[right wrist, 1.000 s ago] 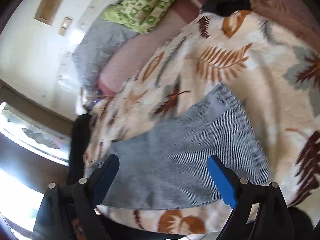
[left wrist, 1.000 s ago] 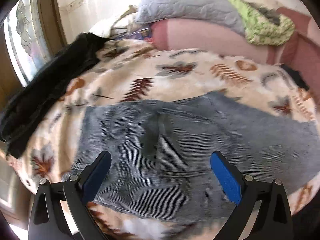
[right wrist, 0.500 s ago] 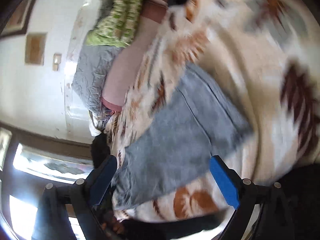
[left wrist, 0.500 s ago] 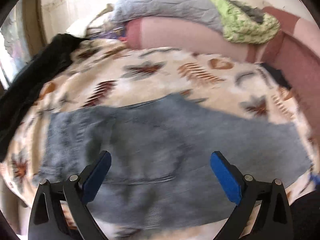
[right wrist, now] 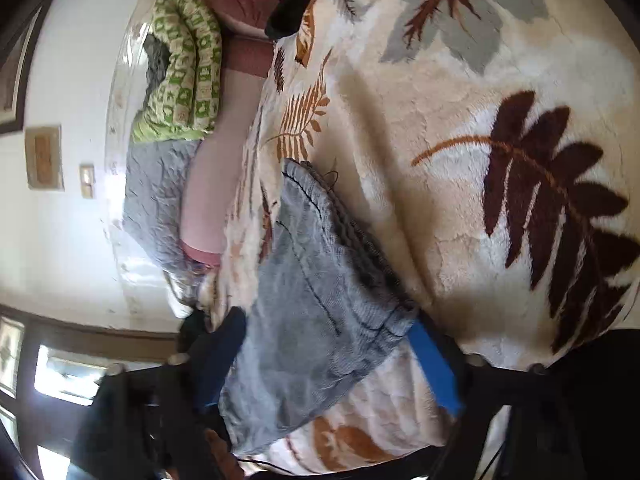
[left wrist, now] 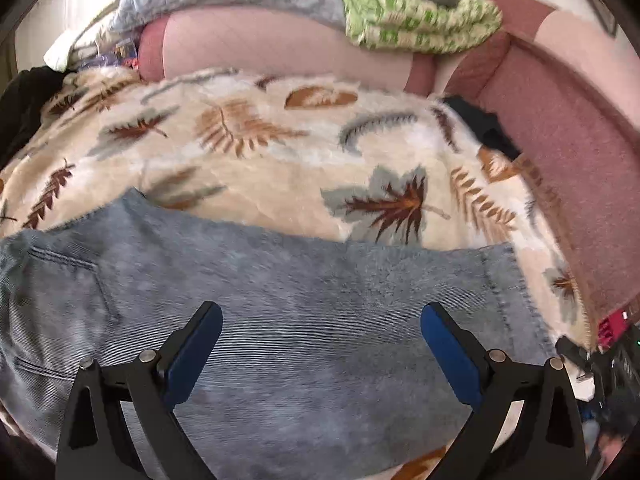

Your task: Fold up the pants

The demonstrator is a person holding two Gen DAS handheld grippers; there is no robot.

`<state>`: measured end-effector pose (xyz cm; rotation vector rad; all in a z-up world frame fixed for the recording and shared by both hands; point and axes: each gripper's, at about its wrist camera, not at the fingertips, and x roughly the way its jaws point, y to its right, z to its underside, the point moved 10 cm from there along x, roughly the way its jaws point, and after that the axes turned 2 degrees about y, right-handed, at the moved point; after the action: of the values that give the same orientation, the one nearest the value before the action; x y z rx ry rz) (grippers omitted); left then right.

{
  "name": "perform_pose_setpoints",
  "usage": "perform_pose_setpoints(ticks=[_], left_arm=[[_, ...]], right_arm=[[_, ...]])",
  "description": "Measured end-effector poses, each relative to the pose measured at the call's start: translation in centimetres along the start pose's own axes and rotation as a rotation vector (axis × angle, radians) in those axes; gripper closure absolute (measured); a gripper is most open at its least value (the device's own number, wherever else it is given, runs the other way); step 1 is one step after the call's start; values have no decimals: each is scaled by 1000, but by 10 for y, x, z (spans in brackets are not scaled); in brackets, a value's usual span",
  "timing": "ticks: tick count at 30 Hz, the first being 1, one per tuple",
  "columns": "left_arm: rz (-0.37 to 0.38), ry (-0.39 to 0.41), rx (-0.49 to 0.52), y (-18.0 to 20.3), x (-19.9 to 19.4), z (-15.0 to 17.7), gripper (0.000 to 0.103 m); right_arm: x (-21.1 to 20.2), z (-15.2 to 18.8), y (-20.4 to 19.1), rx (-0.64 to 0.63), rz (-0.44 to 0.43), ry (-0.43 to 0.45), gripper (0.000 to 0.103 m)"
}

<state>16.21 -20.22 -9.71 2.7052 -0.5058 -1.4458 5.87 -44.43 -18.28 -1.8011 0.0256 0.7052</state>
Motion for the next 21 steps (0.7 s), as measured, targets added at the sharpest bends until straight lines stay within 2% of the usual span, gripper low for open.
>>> perform_pose_setpoints(ticks=[2, 4, 5, 8, 10, 11, 13, 14, 15, 18, 21], left_arm=[[-59, -55, 22, 4, 21, 9, 3], [-156, -131, 66, 0, 40, 20, 5], [-164, -142, 67, -1, 41, 23, 5], [-140, -77, 61, 0, 22, 18, 5], [-182, -16, 82, -7, 8, 11, 5], [-213, -12, 80, -14, 7, 12, 5], [-262, -104, 107, -23, 27, 28, 5], [-283, -165, 165, -24, 41, 40, 1], [-289, -117, 189, -23, 41, 37, 0], [-299, -105, 182, -20, 24, 34, 1], [-271, -4, 198, -12, 0, 25, 1]], right_arm=[[-4, -1, 10, 19, 14, -4, 52], [-6, -2, 13, 21, 18, -11, 54], [-6, -2, 13, 21, 22, -14, 54], [-5, -2, 13, 18, 26, -26, 52], [-3, -3, 14, 23, 25, -33, 51], [-2, -4, 14, 29, 25, -36, 51], [-3, -3, 15, 24, 38, -45, 51], [-2, -3, 15, 22, 48, -51, 51], [0, -5, 13, 21, 60, -60, 51], [2, -6, 10, -2, 99, -80, 52], [4, -7, 8, -11, 127, -85, 53]])
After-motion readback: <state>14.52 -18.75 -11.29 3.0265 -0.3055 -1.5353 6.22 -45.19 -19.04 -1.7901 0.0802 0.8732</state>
